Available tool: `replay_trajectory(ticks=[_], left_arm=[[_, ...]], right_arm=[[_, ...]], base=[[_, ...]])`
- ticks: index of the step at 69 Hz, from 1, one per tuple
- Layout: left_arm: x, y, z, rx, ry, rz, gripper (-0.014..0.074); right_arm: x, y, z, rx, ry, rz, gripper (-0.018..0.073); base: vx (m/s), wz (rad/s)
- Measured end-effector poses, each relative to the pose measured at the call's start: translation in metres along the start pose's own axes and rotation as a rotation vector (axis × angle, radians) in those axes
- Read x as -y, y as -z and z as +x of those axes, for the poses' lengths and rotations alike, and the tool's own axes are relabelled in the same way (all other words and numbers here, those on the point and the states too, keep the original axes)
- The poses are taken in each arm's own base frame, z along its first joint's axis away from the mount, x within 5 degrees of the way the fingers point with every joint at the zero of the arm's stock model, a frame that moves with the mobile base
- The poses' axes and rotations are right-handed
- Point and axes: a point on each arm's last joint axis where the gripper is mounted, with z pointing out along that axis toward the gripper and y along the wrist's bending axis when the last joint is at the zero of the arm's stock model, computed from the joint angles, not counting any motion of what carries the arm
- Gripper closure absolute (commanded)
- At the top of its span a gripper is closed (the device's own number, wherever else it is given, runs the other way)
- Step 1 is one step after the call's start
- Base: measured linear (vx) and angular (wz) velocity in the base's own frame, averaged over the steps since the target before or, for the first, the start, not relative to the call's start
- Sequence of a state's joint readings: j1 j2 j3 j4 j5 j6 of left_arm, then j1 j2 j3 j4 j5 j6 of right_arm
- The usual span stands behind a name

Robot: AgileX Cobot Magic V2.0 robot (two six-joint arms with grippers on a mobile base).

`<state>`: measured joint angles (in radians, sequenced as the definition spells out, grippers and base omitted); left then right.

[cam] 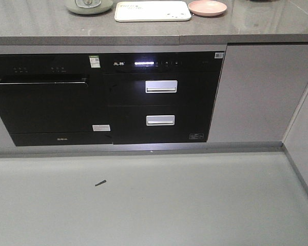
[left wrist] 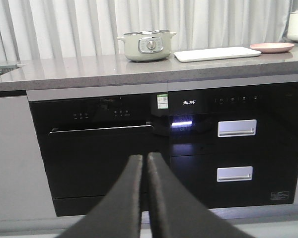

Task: Transfer vegetables to tray and serve
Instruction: 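Drive the base toward the counter with the pot, tray and plate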

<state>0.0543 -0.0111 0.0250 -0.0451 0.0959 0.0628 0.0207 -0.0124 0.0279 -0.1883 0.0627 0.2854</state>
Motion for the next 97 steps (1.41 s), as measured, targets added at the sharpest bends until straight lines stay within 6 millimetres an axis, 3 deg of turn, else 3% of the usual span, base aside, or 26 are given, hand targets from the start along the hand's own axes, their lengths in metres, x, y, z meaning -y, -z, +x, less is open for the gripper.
replay_trajectory(ticks=[97], left_arm=[[0.0000, 0.0000, 0.0000, 0.000, 0.000, 0.000, 0.0602]], right_arm=[[0.0000, 0.0000, 0.0000, 0.000, 0.000, 0.000, 0.0562]], base=[[0.12, 0.02]])
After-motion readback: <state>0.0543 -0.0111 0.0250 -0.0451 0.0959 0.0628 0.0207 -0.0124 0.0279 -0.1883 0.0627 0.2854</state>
